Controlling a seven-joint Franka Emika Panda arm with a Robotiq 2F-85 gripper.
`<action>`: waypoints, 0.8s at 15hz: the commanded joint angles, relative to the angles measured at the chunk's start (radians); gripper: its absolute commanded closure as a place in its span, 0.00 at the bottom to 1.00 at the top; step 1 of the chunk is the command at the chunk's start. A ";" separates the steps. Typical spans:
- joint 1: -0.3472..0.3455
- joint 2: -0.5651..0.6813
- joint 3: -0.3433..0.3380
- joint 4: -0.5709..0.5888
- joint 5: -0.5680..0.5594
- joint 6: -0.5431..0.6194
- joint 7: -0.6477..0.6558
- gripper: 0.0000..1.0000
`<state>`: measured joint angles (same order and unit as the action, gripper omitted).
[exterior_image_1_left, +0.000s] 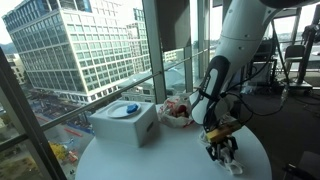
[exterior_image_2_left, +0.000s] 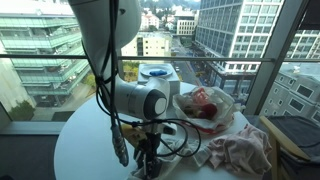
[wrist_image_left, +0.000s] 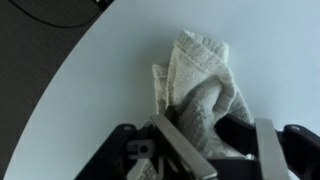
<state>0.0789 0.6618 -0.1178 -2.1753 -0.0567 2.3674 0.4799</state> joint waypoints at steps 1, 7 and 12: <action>0.015 -0.021 0.000 -0.012 0.019 -0.023 -0.016 0.88; 0.004 -0.060 0.027 -0.026 0.040 -0.061 -0.043 0.95; 0.021 -0.178 0.023 -0.076 0.037 -0.084 -0.026 0.94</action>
<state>0.0867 0.5974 -0.0909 -2.1888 -0.0315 2.3035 0.4660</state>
